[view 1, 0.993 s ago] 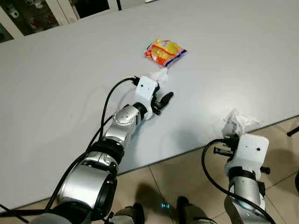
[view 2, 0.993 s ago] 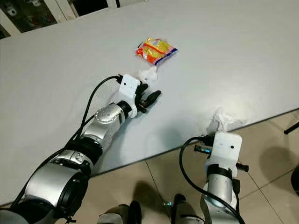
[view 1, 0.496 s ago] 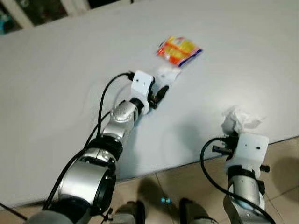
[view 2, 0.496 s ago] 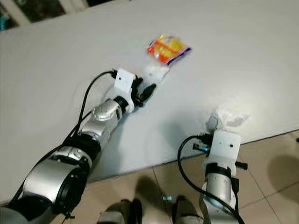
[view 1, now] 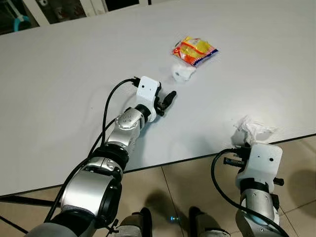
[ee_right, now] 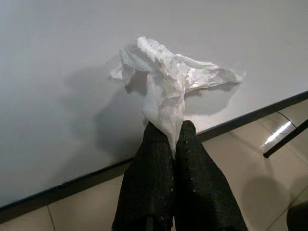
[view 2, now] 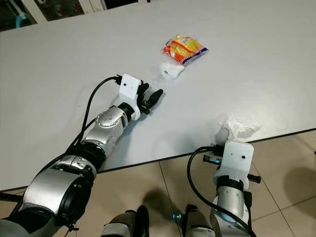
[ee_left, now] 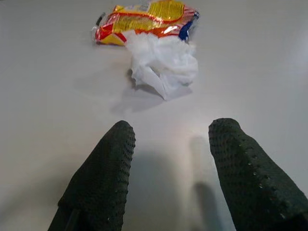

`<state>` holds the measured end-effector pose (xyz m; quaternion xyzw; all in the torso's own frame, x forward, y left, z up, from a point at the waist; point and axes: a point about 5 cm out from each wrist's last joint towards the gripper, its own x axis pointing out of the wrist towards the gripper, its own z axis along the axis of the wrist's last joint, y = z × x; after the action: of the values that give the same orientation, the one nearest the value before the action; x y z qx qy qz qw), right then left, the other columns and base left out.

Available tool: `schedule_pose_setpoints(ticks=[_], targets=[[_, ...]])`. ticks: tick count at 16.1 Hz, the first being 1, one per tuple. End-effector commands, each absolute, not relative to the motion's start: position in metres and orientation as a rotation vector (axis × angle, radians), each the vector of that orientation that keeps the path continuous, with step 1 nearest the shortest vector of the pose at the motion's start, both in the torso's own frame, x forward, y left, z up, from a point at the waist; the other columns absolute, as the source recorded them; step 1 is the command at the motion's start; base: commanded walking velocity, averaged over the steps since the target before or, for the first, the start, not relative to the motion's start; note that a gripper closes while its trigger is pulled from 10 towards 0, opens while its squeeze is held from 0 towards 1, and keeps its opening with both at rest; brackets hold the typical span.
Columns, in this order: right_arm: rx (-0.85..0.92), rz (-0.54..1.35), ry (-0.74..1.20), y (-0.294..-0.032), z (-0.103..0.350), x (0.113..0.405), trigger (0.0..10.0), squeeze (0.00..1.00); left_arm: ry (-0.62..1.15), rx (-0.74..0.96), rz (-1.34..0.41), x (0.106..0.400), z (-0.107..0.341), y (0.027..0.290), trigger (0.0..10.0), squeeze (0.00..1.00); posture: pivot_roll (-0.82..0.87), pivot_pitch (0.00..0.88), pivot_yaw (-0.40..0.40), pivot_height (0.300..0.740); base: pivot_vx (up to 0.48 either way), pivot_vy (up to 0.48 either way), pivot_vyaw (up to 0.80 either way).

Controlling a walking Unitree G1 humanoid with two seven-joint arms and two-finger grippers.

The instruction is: Picking trash to rubbish bin

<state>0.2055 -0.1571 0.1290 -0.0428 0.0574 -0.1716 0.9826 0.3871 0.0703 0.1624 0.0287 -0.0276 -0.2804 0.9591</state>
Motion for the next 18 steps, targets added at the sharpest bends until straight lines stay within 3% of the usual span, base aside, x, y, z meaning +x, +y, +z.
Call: schedule_pose_setpoints(ticks=[1, 11, 18], targets=[[-0.035, -0.359, 0.137, -0.150, 0.128, 0.199, 10.0, 0.00, -0.069, 0.049, -0.565, 0.390, 0.168, 0.073, 10.0, 0.00, -0.02, 0.282, 0.125, 0.740, 0.000, 0.000, 0.00], [-0.026, -0.389, 0.159, -0.141, 0.124, 0.185, 10.0, 0.00, -0.157, 0.018, -0.556, 0.400, 0.206, 0.055, 10.0, 0.00, -0.05, 0.330, 0.157, 0.740, 0.000, 0.000, 0.00], [-0.050, -0.387, 0.183, -0.143, 0.122, 0.175, 10.0, 0.00, -0.103, 0.019, -0.529, 0.398, 0.194, 0.049, 10.0, 0.00, -0.09, 0.358, 0.118, 0.740, 0.000, 0.000, 0.00]])
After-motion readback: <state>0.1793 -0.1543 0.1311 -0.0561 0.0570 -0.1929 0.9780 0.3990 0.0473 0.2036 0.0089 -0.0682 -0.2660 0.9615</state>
